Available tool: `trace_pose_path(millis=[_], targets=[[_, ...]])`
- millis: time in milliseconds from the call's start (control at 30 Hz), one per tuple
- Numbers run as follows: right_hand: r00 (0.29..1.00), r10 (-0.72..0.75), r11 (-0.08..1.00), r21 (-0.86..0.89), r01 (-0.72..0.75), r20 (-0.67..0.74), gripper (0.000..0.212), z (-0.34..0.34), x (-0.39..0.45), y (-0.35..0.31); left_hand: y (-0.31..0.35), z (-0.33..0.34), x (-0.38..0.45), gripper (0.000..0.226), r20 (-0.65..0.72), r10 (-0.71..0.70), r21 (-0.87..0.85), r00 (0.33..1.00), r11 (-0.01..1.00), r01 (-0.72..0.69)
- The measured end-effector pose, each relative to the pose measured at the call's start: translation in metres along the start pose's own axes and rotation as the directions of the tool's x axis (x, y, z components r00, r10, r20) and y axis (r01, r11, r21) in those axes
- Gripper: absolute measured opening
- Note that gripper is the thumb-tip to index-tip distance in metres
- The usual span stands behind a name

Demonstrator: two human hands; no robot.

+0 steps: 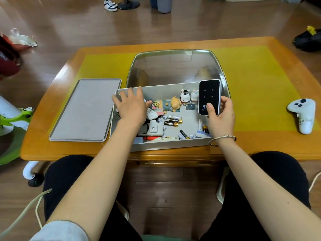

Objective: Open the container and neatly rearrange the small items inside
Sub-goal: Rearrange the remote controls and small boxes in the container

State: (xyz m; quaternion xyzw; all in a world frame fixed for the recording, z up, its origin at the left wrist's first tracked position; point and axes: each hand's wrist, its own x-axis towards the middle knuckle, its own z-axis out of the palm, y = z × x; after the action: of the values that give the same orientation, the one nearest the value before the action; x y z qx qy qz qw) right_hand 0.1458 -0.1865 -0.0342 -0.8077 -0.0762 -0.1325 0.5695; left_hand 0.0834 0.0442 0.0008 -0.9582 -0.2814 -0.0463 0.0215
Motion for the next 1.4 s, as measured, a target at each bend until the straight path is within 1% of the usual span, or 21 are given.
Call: trace_pose_path(millis=[133, 233, 333, 367, 433, 500, 533, 667, 733, 800, 833, 867, 933, 1000, 1033, 1067, 1133, 1233, 1300, 1400], targets=[[1.000, -0.006, 1.000, -0.005, 0.006, 0.007, 0.030, 0.000, 0.000, 0.000, 0.003, 0.002, 0.010, 0.044, -0.024, 0.035, 0.019, 0.999, 0.999, -0.035], [1.000, -0.015, 1.000, -0.010, 0.015, 0.008, 0.029, 0.000, -0.001, -0.001, 0.004, 0.001, 0.026, 0.036, -0.075, 0.059, -0.055, 0.995, 0.996, -0.063], [1.000, -0.019, 1.000, -0.005, 0.019, 0.009, 0.028, 0.000, -0.002, -0.001, 0.005, 0.002, 0.040, 0.030, -0.180, 0.183, -0.066, 0.967, 0.978, -0.197], [1.000, -0.020, 1.000, -0.007, 0.020, 0.010, 0.028, 0.000, -0.002, -0.001, 0.006, 0.002, 0.045, 0.030, -0.183, 0.232, -0.059, 0.955, 0.967, -0.247], [1.000, -0.021, 1.000, -0.010, 0.021, 0.009, 0.028, 0.000, -0.002, -0.001, 0.006, 0.003, 0.051, 0.035, -0.112, 0.328, -0.048, 0.938, 0.941, -0.335], [1.000, -0.018, 1.000, -0.006, 0.018, 0.006, 0.028, 0.000, -0.002, -0.001, 0.005, 0.005, 0.054, 0.041, -0.039, 0.381, -0.068, 0.924, 0.921, -0.382], [1.000, -0.015, 1.000, -0.005, 0.015, 0.006, 0.028, 0.000, -0.002, -0.001, 0.004, 0.006, 0.054, 0.042, -0.033, 0.389, -0.077, 0.921, 0.918, -0.390], [1.000, -0.005, 1.000, 0.005, 0.005, 0.008, 0.029, 0.000, -0.002, -0.001, 0.002, 0.008, 0.046, 0.044, -0.032, 0.368, -0.080, 0.929, 0.926, -0.369], [1.000, -0.001, 1.000, 0.012, 0.001, 0.004, 0.028, -0.001, -0.003, -0.001, 0.007, 0.005, 0.037, 0.046, -0.069, 0.369, -0.121, 0.927, 0.919, -0.374], [1.000, 0.007, 1.000, 0.031, -0.007, -0.019, 0.028, -0.001, -0.002, -0.001, 0.023, 0.000, 0.026, 0.047, -0.139, 0.439, -0.198, 0.887, 0.866, -0.460], [0.999, 0.011, 0.999, 0.043, -0.009, -0.039, 0.027, 0.000, -0.002, -0.001, 0.034, -0.003, 0.019, 0.046, -0.150, 0.507, -0.224, 0.849, 0.819, -0.529], [0.998, 0.014, 0.998, 0.056, -0.010, -0.062, 0.026, 0.000, -0.001, -0.001, 0.047, -0.003, 0.012, 0.044, -0.131, 0.588, -0.240, 0.798, 0.762, -0.601], [0.994, 0.030, 0.995, 0.094, -0.020, -0.109, 0.025, -0.001, -0.001, -0.001, 0.073, 0.001, -0.004, 0.039, -0.014, 0.729, -0.279, 0.684, 0.654, -0.703], [0.990, 0.045, 0.993, 0.114, -0.029, -0.135, 0.024, -0.001, 0.000, 0.000, 0.092, 0.011, -0.017, 0.040, 0.136, 0.798, -0.308, 0.586, 0.597, -0.741], [0.989, 0.054, 0.993, 0.116, -0.038, -0.135, 0.023, -0.001, 0.000, 0.001, 0.099, 0.017, -0.021, 0.042, 0.203, 0.805, -0.307, 0.558, 0.593, -0.745], [0.990, 0.067, 0.991, 0.124, -0.051, -0.127, 0.023, -0.001, 0.000, 0.001, 0.104, 0.023, -0.023, 0.044, 0.260, 0.796, -0.301, 0.546, 0.604, -0.738], [0.991, 0.079, 0.989, 0.133, -0.065, -0.109, 0.023, 0.000, -0.001, 0.001, 0.109, 0.030, -0.025, 0.050, 0.333, 0.766, -0.295, 0.550, 0.639, -0.710], [0.993, 0.038, 0.995, 0.100, -0.026, -0.116, 0.026, 0.000, -0.002, 0.000, 0.112, 0.036, -0.025, 0.051, 0.339, 0.769, -0.302, 0.541, 0.634, -0.712], [0.993, 0.041, 0.995, 0.100, -0.030, -0.114, 0.025, 0.000, -0.002, -0.001, 0.111, 0.037, -0.025, 0.048, 0.342, 0.772, -0.313, 0.536, 0.631, -0.710], [0.993, 0.073, 0.993, 0.100, -0.064, -0.096, 0.023, 0.000, -0.003, -0.003, 0.102, 0.036, -0.025, 0.046, 0.346, 0.770, -0.235, 0.535, 0.624, -0.745]])
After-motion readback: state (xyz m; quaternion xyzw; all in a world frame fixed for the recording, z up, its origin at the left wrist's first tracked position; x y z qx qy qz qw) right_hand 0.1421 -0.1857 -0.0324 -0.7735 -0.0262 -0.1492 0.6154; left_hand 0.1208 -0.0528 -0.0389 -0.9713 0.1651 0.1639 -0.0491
